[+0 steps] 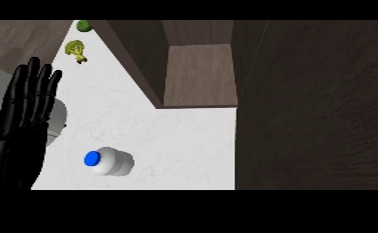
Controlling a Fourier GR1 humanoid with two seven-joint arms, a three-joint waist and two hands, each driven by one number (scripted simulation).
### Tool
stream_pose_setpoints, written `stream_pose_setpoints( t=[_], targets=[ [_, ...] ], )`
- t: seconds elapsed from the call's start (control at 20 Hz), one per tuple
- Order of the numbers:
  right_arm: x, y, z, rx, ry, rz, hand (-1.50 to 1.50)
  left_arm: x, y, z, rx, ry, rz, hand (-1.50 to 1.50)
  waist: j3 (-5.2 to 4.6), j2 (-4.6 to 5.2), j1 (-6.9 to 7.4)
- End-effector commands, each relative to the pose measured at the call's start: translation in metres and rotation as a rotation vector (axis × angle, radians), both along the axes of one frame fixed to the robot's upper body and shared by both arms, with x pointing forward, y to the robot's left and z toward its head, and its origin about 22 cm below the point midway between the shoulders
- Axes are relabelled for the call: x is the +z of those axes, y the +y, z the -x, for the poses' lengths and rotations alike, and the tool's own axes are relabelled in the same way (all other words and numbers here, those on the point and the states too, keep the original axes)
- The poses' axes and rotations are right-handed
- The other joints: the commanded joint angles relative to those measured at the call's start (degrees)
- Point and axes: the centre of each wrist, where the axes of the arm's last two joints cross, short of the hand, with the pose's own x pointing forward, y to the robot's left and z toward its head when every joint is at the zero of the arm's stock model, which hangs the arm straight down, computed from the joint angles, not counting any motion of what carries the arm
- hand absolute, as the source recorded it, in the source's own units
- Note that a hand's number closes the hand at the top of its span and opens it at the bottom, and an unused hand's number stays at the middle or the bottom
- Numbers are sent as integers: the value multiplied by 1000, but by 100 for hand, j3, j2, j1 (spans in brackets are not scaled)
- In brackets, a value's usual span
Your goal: Pick up the bottled water, place it into the cabinet and close the cabinet
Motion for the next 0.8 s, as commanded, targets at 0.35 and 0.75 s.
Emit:
stream_pose_setpoints(
  t=[0.35, 0.75],
  targets=[
    [-10, 5, 38, 269, 123, -41, -150, -18, 18, 26, -144, 176, 226, -150, -385, -12, 32],
    [27, 2, 101, 301, 153, -31, -150, 24, 50, 80, -137, 209, 214, -150, -382, -6, 1]
  ],
)
